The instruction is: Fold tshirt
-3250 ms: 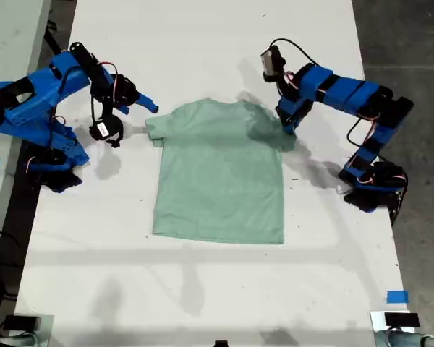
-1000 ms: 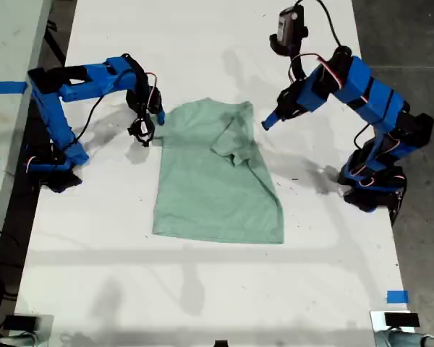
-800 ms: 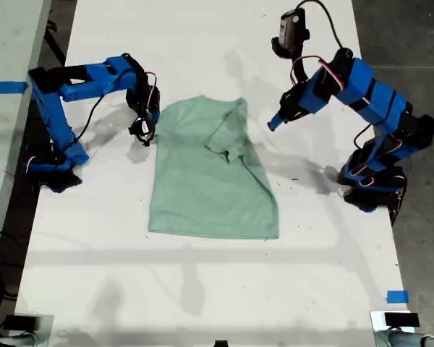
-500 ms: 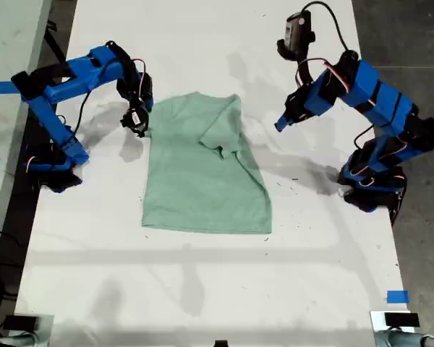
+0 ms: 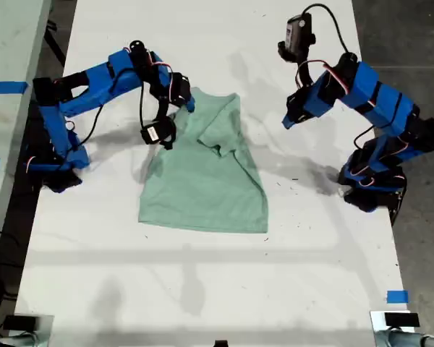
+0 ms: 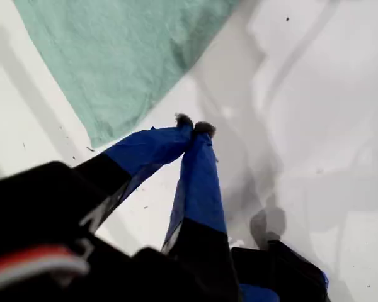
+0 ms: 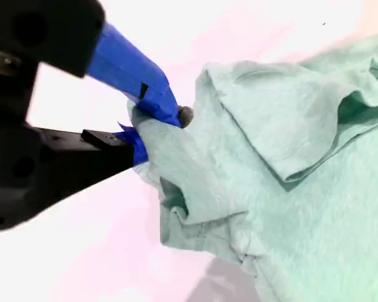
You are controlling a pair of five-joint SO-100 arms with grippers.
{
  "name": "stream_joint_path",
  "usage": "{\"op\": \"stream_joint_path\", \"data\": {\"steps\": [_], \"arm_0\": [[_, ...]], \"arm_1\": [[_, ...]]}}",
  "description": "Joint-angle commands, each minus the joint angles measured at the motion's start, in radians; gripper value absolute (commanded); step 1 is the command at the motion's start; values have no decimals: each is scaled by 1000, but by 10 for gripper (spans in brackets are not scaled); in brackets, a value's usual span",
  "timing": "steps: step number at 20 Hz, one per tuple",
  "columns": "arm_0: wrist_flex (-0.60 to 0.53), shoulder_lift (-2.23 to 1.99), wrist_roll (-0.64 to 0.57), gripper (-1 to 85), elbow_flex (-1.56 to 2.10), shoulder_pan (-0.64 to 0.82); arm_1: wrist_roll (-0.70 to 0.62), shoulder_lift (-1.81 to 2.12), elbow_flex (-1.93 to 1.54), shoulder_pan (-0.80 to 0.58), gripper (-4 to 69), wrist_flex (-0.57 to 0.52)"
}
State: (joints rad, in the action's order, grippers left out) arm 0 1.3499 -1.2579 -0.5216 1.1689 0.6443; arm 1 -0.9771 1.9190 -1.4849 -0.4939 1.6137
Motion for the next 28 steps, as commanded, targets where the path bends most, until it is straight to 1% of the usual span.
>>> {"op": "stream_joint_path", "data": {"steps": [1,3,4,5,6,7,10,12,17,19,20,22,25,26,28], "arm_0": [[11,103,12,21,-181,-32],[11,210,20,47,-256,-34],[-3,233,26,116,-262,-37],[-21,238,9,230,-262,-48],[-35,225,-5,294,-265,-64],[-46,196,-18,316,-265,-86],[-54,66,-15,336,-265,-124],[-26,-26,6,336,-265,-135],[143,-121,67,336,-206,-187],[181,-100,109,338,-138,-241],[179,-86,137,342,-95,-275],[106,-84,201,347,-3,-353],[23,-72,275,351,64,-446],[-28,-91,302,353,117,-465],[-209,-201,364,353,330,-489]], "arm_1": [[14,63,5,11,21,-34],[17,63,5,15,21,-34],[18,63,3,18,21,-34],[20,63,0,20,22,-34],[23,63,-5,20,26,-34],[23,63,-9,20,35,-37],[28,58,-18,26,37,-52],[34,58,-25,38,63,-57],[48,66,-91,121,146,-72],[66,69,-150,173,196,-114],[83,71,-189,201,216,-138],[126,78,-278,264,243,-202],[204,83,-393,359,254,-316],[235,81,-423,390,257,-348],[301,81,-482,445,261,-410]]}}
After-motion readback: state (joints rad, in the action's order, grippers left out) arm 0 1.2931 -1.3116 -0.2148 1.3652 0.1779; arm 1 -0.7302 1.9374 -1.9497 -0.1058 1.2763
